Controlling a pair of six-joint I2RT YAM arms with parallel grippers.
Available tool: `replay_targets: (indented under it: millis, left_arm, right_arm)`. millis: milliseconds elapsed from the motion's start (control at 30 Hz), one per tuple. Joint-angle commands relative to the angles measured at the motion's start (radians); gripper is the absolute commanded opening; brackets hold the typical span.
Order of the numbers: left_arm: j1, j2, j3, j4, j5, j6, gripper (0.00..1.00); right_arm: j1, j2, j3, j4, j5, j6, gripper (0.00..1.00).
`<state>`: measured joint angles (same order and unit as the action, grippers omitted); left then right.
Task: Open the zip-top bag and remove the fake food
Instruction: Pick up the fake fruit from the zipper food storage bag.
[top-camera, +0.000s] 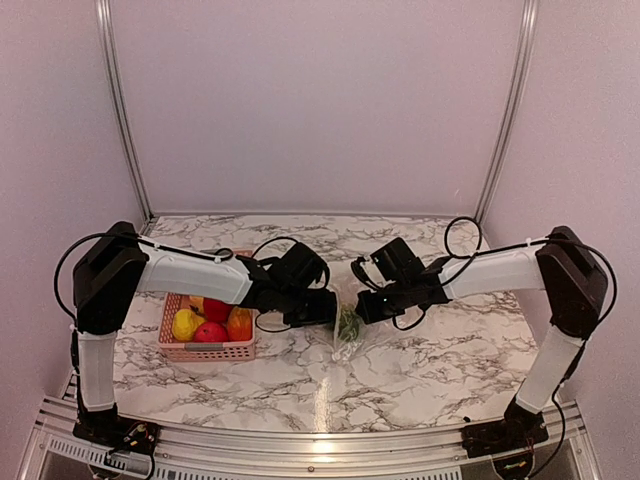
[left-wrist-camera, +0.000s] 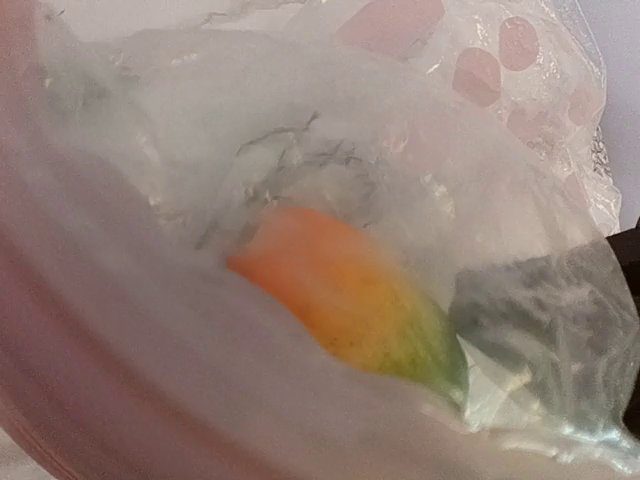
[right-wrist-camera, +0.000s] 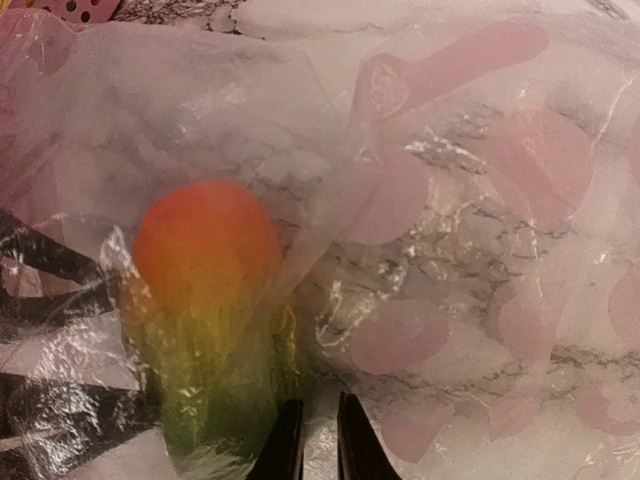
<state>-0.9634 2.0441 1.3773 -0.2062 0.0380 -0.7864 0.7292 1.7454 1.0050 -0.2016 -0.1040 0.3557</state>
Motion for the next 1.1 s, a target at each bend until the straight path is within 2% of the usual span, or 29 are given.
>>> replay_targets:
  millis: [0,200,467,567,733,1067]
  left_arm:
    - [-0.002,0.032,0.025,0.012,0.003,-0.009,0.62]
    - [-0.001,0.056,0.046,-0.008,-0.005,0.001,0.65]
    - [-0.001,0.094,0.080,-0.044,-0.031,0.017,0.66]
    - [-0.001,0.098,0.081,-0.050,-0.032,0.020,0.70]
    - [-0.001,0.098,0.079,-0.061,-0.064,0.026,0.71]
    - [-0.001,0.084,0.067,-0.049,-0.067,0.034,0.56]
  right_arm:
    - [0.014,0.029,-0.016,0.037,-0.031,0.019,0.12]
    - [0.016,0.047,-0.022,0.057,-0.045,0.020,0.18]
    - [0.016,0.067,-0.033,0.097,-0.076,0.024,0.32]
    - [0.016,0.073,-0.033,0.104,-0.078,0.027,0.36]
    - [0.016,0.081,-0.039,0.119,-0.081,0.036,0.37]
    - [0.016,0.086,-0.042,0.119,-0.047,0.064,0.38]
